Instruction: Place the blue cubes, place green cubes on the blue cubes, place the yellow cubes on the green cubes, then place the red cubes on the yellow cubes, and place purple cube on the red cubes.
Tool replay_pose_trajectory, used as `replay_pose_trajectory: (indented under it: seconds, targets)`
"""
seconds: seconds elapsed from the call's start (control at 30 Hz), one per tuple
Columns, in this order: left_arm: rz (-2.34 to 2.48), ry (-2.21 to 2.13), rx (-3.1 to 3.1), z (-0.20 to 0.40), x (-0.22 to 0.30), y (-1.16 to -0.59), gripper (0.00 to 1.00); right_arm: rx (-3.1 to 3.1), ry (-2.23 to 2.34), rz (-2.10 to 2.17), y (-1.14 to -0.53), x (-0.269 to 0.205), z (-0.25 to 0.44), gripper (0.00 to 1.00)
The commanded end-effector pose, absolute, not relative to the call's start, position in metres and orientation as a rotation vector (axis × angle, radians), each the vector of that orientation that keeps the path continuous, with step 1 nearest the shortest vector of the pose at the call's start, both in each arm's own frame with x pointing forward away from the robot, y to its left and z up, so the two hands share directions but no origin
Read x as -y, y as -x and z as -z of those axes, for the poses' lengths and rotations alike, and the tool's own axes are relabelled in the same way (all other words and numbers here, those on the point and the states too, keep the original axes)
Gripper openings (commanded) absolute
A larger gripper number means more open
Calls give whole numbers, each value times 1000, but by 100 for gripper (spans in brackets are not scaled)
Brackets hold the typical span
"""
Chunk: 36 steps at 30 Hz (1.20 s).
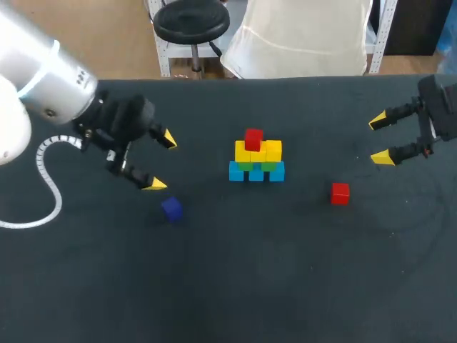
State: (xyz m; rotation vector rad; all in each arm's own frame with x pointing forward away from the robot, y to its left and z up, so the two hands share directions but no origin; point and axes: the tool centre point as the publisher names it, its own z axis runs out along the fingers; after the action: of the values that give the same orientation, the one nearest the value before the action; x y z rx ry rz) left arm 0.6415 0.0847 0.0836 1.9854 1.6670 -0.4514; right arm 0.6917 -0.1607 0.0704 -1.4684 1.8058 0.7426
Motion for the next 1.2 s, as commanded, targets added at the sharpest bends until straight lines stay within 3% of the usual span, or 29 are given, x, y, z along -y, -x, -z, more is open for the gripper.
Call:
replay_pose_trajectory:
  seconds: [0.03, 0.57, 1.2]
  targets:
    - [425, -1978, -1643, -89, -91, -640, 100, -1803, 1468, -745, -693, 161, -69, 100]
    - [425, -2019, -1628, -91, -89, -644, 100, -1832, 1549, -655, -687, 164, -72, 100]
    - [425, -2019, -1628, -91, -89, -644, 100, -1942, 1630, -586, -627, 129, -62, 100]
